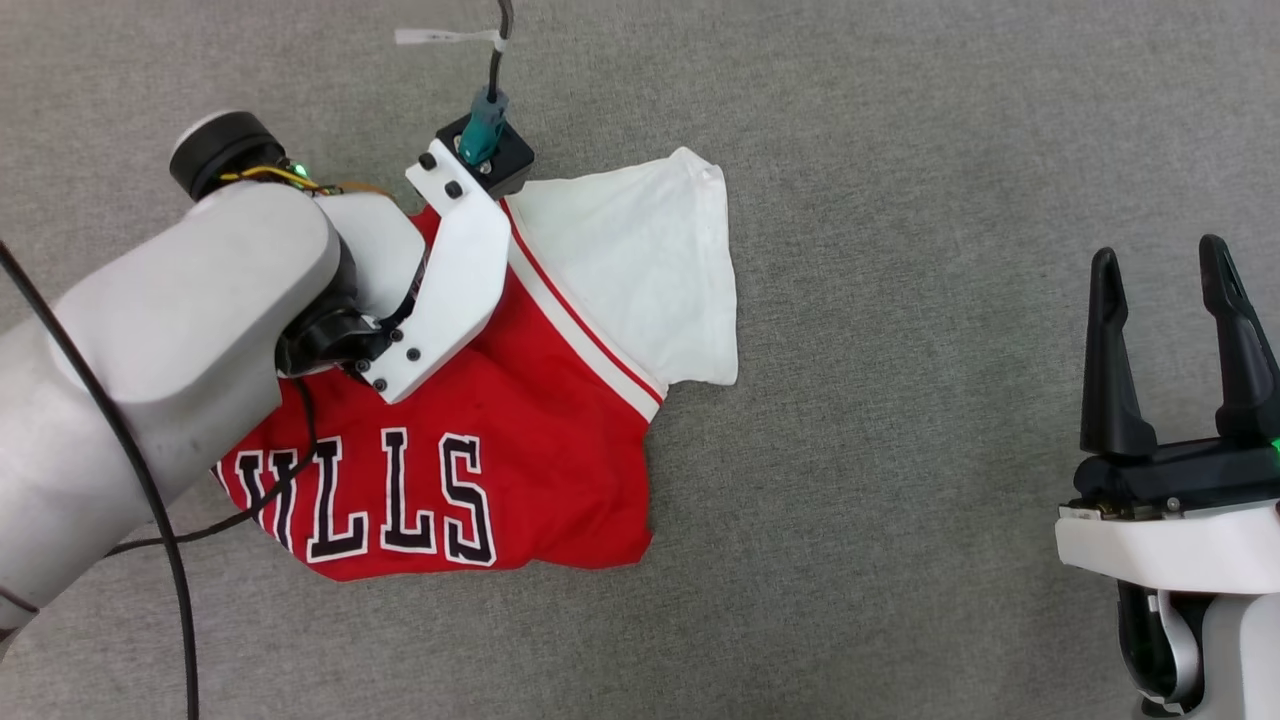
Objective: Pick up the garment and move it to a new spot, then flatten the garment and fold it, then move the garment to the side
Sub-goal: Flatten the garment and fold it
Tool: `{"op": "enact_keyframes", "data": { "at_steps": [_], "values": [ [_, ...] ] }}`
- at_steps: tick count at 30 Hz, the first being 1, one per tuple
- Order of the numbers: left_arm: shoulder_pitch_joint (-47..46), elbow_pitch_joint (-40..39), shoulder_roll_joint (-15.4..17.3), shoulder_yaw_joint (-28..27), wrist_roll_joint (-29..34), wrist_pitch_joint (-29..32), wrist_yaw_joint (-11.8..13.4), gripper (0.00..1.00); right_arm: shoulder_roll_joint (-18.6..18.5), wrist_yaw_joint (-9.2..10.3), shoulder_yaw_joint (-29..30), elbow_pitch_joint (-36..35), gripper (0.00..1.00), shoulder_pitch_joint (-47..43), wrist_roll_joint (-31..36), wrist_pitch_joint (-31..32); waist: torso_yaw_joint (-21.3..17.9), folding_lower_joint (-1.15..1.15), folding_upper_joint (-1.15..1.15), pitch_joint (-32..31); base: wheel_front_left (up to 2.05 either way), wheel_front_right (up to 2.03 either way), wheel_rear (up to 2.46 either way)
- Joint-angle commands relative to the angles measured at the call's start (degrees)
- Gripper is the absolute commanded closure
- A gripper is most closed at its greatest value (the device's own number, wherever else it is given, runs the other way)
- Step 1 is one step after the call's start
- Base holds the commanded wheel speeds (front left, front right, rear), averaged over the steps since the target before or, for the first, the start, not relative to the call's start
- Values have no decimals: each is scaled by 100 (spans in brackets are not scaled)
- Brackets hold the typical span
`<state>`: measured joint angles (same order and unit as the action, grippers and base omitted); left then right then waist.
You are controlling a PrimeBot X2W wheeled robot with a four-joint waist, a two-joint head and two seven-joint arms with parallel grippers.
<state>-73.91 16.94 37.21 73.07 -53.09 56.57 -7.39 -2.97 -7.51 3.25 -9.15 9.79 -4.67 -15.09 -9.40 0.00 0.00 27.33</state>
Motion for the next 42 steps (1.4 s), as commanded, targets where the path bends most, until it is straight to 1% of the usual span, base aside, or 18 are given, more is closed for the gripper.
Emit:
{"op": "enact_keyframes", "data": {
  "at_steps": [1,3,5,6,7,11,16,20,22,25,31,34,36,37,40,42],
  "values": [
    [280,-2,-25,73,80,79,1,0,16,4,-13,-12,0,64,-22,-11,-40,0,0,84,0,0,0],
    [467,-84,-12,113,200,178,-1,0,17,4,-51,5,0,98,-4,-11,-49,0,0,119,0,0,0],
    [594,-149,-33,136,212,29,-2,0,16,4,-88,31,0,146,0,-11,-66,0,0,130,0,0,0],
    [582,-158,-25,136,176,-179,-4,77,16,4,-118,47,0,169,-1,-11,-84,0,0,122,0,0,0],
    [551,-157,-34,133,133,-381,-5,100,17,4,-139,55,0,180,4,-11,-89,0,0,100,0,0,0],
    [251,-261,43,59,107,-991,0,100,16,4,-97,86,0,100,35,-11,-47,0,0,-59,0,0,0],
    [-218,-441,-35,29,19,-1700,0,100,16,4,-22,111,0,-70,38,-11,49,0,0,-310,0,0,0],
    [-564,-692,-238,30,-107,-2176,1,100,16,4,-60,110,0,-109,12,-11,42,0,0,-398,0,0,0],
    [-682,-815,-393,33,-172,-2397,0,100,15,4,-94,104,0,-82,-4,-11,4,0,0,-401,0,0,0],
    [-779,-920,-648,32,-164,-2570,1,100,15,4,-96,69,0,-33,-16,-11,-83,0,0,-346,0,0,0],
    [-435,-733,-1221,34,102,-2574,0,100,15,4,-71,57,0,56,-127,-11,-348,0,0,-100,0,0,0],
    [-68,-533,-1390,30,298,-2287,0,100,16,4,-57,83,0,50,-196,-11,-464,0,0,28,0,0,0],
    [225,-440,-1404,30,447,-1999,0,100,15,4,-60,85,0,65,-238,-11,-543,0,0,101,0,0,0],
    [225,-440,-1404,30,447,-1999,0,100,15,4,-60,85,0,65,-238,-11,-543,0,0,101,0,0,0],
    [623,-392,-1345,45,674,-1674,-1,100,16,4,-45,98,0,99,-292,-11,-619,0,0,170,0,0,0],
    [874,-395,-1289,84,708,-1566,-6,100,16,4,-24,103,0,99,-313,-11,-627,0,0,185,0,0,0]
  ]
}}
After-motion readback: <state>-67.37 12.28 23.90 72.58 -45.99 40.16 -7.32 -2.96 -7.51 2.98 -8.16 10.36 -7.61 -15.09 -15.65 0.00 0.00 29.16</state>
